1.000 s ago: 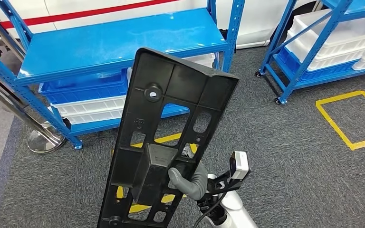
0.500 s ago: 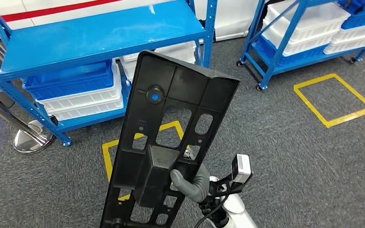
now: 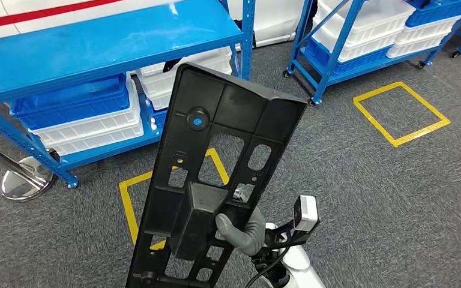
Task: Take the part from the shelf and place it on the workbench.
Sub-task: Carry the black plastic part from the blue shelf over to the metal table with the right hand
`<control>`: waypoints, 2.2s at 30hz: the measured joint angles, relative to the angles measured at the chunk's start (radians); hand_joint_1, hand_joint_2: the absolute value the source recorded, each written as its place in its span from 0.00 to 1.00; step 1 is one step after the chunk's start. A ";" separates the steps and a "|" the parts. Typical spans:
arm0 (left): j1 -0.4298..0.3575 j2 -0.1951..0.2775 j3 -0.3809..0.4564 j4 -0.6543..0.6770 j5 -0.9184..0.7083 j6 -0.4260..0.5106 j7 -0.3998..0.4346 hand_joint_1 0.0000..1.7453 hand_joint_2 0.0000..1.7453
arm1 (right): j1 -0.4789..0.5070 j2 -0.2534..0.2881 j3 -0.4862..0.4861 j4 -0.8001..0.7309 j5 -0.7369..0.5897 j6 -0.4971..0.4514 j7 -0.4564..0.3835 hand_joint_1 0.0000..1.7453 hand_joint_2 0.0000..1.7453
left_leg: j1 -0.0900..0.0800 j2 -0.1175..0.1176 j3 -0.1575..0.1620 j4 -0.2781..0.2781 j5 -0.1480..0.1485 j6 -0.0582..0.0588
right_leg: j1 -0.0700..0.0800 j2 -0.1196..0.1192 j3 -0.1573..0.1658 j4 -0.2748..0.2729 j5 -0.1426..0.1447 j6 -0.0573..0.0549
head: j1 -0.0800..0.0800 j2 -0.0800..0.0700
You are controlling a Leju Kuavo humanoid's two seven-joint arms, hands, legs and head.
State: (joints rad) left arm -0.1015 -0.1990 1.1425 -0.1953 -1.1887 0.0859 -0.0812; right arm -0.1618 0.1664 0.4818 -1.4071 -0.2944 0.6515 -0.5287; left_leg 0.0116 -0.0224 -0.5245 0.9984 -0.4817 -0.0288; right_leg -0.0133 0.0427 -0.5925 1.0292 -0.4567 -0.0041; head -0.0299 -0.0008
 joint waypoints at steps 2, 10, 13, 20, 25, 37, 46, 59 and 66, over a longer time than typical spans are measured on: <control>-0.001 0.000 0.000 0.000 0.000 0.000 0.000 0.00 1.00 | 0.000 0.000 0.000 -0.001 0.001 0.000 0.001 1.00 1.00 | 0.002 0.010 0.001 -0.009 0.006 0.016 | 0.001 -0.008 -0.012 0.024 -0.019 0.008 | 0.001 0.000; -0.001 0.000 -0.009 0.000 -0.018 -0.007 0.009 0.00 1.00 | 0.001 0.000 0.000 -0.008 0.027 -0.039 0.006 1.00 1.00 | -0.011 0.053 -0.010 -0.001 0.009 0.042 | 0.002 -0.046 -0.065 0.164 -0.056 0.004 | 0.003 0.000; -0.002 0.000 -0.016 0.000 -0.028 -0.011 0.014 0.00 1.00 | 0.005 -0.001 -0.002 -0.027 0.038 -0.063 0.004 1.00 1.00 | -0.019 0.062 -0.017 0.011 0.004 0.032 | 0.011 -0.074 0.003 0.023 -0.018 -0.008 | 0.002 0.000; -0.003 0.001 -0.040 0.000 -0.063 -0.029 0.045 0.00 1.00 | 0.041 -0.003 -0.018 -0.072 0.063 -0.112 0.002 1.00 1.00 | -0.011 0.036 -0.089 0.180 -0.105 0.001 | 0.007 -0.046 -0.004 0.004 -0.005 -0.035 | 0.001 0.000; -0.012 0.001 -0.071 0.000 -0.106 -0.036 0.106 0.00 1.00 | 0.110 -0.006 -0.044 -0.111 0.086 -0.180 0.006 1.00 1.00 | -0.003 0.025 -0.060 0.177 -0.068 -0.003 | 0.007 -0.023 -0.005 0.009 -0.002 -0.035 | 0.001 0.000; -0.008 -0.006 -0.101 0.000 -0.098 0.128 0.130 0.00 1.00 | 0.237 -0.007 -0.167 -0.188 0.109 -0.328 0.034 1.00 1.00 | -0.009 0.036 0.007 -0.009 -0.002 0.050 | 0.006 -0.032 -0.133 0.262 -0.122 0.016 | 0.007 0.000; -0.001 0.005 -0.084 0.000 -0.055 0.192 0.081 0.00 1.00 | 0.212 -0.013 -0.265 -0.166 0.137 -0.396 -0.058 1.00 1.00 | -0.023 0.083 -0.005 0.008 -0.009 0.029 | 0.018 -0.073 0.005 0.007 -0.018 -0.016 | 0.006 0.000; -0.010 0.021 -0.063 0.000 -0.033 0.258 -0.015 0.00 1.00 | 0.136 -0.013 -0.283 -0.139 0.136 -0.312 -0.034 1.00 1.00 | -0.013 -0.018 -0.003 0.021 -0.011 0.019 | 0.011 0.005 -0.014 0.009 0.003 -0.025 | 0.006 0.000; -0.013 0.021 -0.074 0.000 -0.096 0.287 -0.001 0.00 1.00 | 0.106 -0.012 -0.285 -0.080 0.138 -0.283 -0.043 1.00 1.00 | -0.010 0.015 -0.001 -0.012 0.006 0.050 | 0.008 -0.030 -0.095 0.161 -0.083 0.008 | 0.010 0.000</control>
State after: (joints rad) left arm -0.1146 -0.1778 1.0680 -0.1953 -1.2845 0.3726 -0.0820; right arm -0.0555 0.1542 0.1967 -1.4875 -0.1569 0.3685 -0.5720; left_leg 0.0011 -0.0073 -0.5258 0.9868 -0.4756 0.0213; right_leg -0.0058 0.0130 -0.6874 1.1905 -0.5395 0.0043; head -0.0200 -0.0008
